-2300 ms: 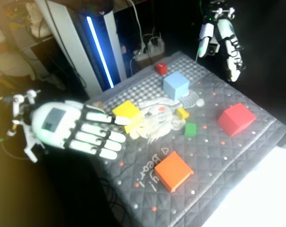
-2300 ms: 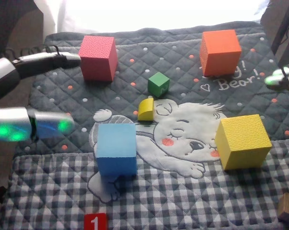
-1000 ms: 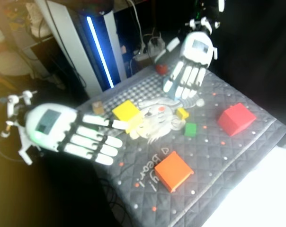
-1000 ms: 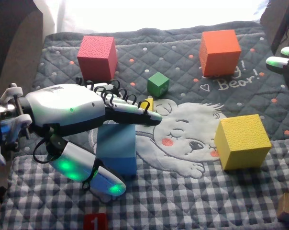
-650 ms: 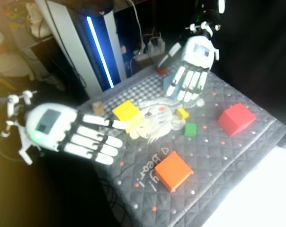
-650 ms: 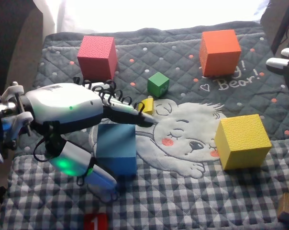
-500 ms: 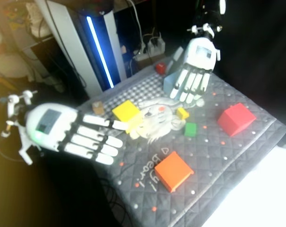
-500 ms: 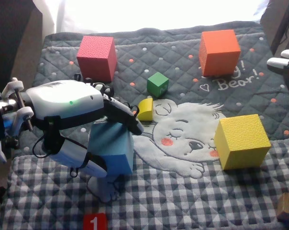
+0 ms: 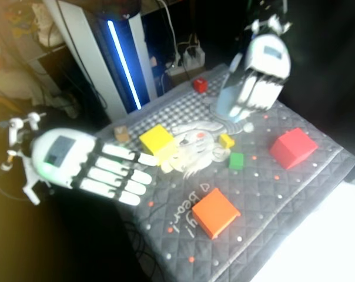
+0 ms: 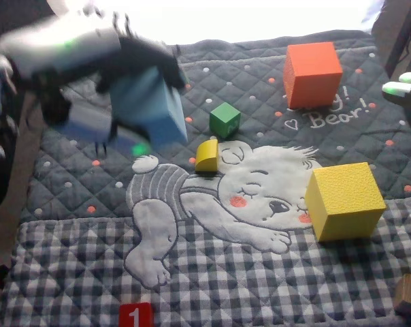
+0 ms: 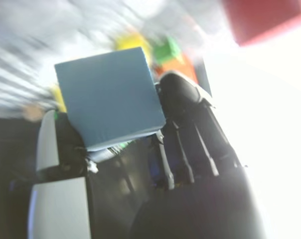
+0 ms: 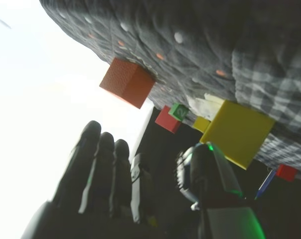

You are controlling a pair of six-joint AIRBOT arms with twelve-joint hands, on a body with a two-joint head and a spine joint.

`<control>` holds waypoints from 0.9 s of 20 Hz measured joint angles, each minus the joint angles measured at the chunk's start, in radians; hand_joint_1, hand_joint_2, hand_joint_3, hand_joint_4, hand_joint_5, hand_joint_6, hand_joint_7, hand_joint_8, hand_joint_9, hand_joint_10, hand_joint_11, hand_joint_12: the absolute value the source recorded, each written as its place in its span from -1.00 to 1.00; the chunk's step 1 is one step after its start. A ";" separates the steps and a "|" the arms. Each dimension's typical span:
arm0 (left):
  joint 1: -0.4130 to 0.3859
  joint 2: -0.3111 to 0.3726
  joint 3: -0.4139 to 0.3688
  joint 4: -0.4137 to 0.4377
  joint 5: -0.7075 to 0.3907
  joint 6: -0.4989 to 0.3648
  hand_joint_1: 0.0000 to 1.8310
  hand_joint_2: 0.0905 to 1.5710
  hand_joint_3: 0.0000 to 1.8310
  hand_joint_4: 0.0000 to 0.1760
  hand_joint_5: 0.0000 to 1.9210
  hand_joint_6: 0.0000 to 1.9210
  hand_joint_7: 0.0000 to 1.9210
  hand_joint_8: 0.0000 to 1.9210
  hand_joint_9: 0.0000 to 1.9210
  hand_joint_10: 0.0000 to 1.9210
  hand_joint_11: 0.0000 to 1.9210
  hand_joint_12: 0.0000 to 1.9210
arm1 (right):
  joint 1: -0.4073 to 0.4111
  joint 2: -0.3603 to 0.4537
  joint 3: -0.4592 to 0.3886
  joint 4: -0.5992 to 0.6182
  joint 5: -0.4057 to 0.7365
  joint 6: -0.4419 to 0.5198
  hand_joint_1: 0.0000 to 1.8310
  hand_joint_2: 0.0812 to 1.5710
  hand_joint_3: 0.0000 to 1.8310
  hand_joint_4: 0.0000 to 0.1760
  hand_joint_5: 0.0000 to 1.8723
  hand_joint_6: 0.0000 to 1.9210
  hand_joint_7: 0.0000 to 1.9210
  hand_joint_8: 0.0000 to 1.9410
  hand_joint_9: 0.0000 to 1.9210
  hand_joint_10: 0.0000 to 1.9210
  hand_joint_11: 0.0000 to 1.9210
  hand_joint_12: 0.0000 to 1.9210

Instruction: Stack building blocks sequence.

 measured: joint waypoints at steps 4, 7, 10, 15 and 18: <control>-0.146 -0.060 0.137 -0.034 0.092 0.008 0.51 0.32 -1.00 -1.00 0.11 -0.26 0.12 -0.16 0.03 0.22 -0.16 0.35 | 0.000 -0.002 0.002 -0.003 0.002 0.000 0.01 0.56 -1.00 0.13 -0.83 -1.00 -0.79 -1.00 -0.76 -0.99 -0.73 -0.89; -0.186 -0.115 0.188 -0.079 0.174 0.073 0.50 0.33 -1.00 -1.00 0.08 -0.14 0.14 -0.20 -0.02 0.22 -0.31 0.38 | 0.000 -0.007 0.004 0.001 0.000 0.000 -0.02 0.55 -1.00 -0.06 -0.82 -1.00 -0.77 -0.99 -0.75 -0.99 -0.73 -0.89; -0.193 -0.175 0.253 -0.102 0.250 0.088 0.52 0.32 -1.00 -1.00 0.04 -0.10 0.13 -0.18 0.08 0.04 -0.16 0.02 | 0.000 -0.012 0.005 -0.002 0.000 0.000 -0.09 0.56 -1.00 0.19 -0.82 -1.00 -0.77 -1.00 -0.73 -0.99 -0.73 -0.88; -0.193 -0.201 0.293 -0.106 0.348 0.111 0.52 0.28 -1.00 -1.00 0.11 -0.29 0.18 -0.28 0.18 -0.01 -0.05 -0.07 | 0.000 -0.012 0.006 0.000 -0.001 0.000 -0.09 0.57 -1.00 0.25 -0.84 -1.00 -0.79 -1.00 -0.77 -1.00 -0.77 -0.90; -0.194 -0.206 0.304 -0.106 0.373 0.120 0.53 0.28 -1.00 -1.00 0.17 -0.47 0.16 -0.20 0.15 0.06 -0.10 0.11 | 0.000 -0.013 0.006 0.000 0.000 -0.001 -0.05 0.57 -1.00 0.09 -0.83 -1.00 -0.80 -1.00 -0.78 -1.00 -0.78 -0.91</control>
